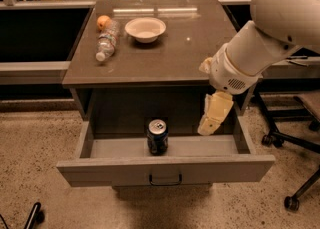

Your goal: Pick pepsi can from top drawer and place on counter

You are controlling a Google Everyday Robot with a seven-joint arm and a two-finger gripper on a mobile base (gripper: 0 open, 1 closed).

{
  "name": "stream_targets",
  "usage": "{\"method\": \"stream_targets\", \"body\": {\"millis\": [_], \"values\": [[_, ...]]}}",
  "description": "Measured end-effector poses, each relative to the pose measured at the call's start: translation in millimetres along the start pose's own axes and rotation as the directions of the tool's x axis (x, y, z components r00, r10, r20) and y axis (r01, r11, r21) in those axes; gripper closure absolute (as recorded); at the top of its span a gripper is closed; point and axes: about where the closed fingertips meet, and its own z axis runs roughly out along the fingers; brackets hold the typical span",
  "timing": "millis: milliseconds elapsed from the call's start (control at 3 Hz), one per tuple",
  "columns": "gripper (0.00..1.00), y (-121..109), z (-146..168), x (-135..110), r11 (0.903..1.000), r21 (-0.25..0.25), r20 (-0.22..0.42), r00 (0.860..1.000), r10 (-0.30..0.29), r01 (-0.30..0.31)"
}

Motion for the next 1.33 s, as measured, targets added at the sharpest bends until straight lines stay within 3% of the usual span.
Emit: {"method": "stream_targets", "body": {"millis": [333,667,1000,1333], "values": [[0.0,-3,-2,-1,0.9999,0.014,0.004,1.0,0.001,-0.001],[0.0,-12,24,-8,0.9997,-0.02,0.079,0.997,0.012,-0.01],[0.24,-20,104,-10,0.9982,-0.05,0.159,0.987,0.04,-0.032],[0.25,-27,151,-19,0.9988,-0.038,0.203,0.978,0.039,-0.032]]}}
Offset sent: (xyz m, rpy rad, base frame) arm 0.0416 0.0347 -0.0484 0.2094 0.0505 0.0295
